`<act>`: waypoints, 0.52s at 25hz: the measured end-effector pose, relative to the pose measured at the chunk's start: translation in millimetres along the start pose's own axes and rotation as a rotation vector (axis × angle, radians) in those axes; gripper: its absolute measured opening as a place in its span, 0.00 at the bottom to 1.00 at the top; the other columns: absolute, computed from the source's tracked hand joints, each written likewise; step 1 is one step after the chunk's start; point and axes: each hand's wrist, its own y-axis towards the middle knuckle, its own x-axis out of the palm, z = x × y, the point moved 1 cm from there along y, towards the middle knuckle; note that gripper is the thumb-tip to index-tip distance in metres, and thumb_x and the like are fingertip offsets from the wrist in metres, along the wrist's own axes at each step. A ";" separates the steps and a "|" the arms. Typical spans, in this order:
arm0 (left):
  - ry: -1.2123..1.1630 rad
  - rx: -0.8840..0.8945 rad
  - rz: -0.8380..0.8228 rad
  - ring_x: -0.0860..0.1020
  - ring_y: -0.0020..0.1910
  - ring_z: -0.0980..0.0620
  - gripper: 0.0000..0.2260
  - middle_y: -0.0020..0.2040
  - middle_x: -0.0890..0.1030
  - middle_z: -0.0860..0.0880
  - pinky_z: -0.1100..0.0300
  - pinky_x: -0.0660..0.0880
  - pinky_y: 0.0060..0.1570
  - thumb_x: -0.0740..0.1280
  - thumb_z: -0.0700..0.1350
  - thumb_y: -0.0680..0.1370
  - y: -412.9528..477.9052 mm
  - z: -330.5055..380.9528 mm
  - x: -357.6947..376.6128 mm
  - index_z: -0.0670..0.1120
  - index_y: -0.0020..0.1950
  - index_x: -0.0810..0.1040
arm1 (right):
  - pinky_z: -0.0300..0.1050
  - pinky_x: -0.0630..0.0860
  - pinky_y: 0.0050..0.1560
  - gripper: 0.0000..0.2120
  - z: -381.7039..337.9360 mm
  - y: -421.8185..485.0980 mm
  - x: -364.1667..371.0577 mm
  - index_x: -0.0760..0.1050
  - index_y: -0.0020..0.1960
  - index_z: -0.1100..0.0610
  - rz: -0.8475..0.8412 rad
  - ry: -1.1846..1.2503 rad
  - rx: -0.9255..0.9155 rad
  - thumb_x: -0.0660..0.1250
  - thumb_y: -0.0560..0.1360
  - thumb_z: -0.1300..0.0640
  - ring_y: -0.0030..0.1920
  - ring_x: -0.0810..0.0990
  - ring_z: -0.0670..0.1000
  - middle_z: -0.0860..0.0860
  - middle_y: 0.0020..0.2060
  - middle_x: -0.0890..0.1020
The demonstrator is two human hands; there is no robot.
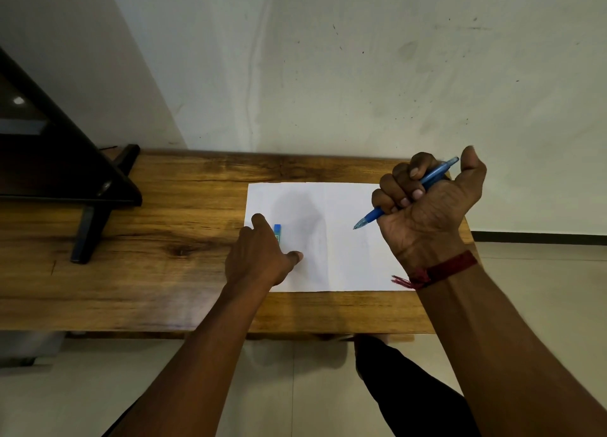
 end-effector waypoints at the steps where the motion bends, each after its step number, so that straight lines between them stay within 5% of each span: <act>1: 0.000 0.002 0.002 0.74 0.61 0.43 0.37 0.63 0.74 0.42 0.52 0.75 0.50 0.74 0.59 0.68 0.0 -0.3 -0.2 0.43 0.67 0.62 | 0.36 0.54 0.25 0.28 -0.8 0.1 0.5 0.66 0.27 0.58 0.012 -0.006 -0.002 0.50 0.75 0.38 0.20 0.55 0.46 0.48 0.17 0.61; 13: -0.010 0.015 0.030 0.75 0.60 0.43 0.37 0.63 0.74 0.42 0.52 0.76 0.49 0.74 0.60 0.67 2.9 0.3 3.9 0.44 0.67 0.62 | 0.36 0.54 0.24 0.25 -6.1 -2.9 1.4 0.64 0.28 0.58 0.030 -0.018 -0.014 0.51 0.75 0.41 0.21 0.54 0.46 0.48 0.17 0.60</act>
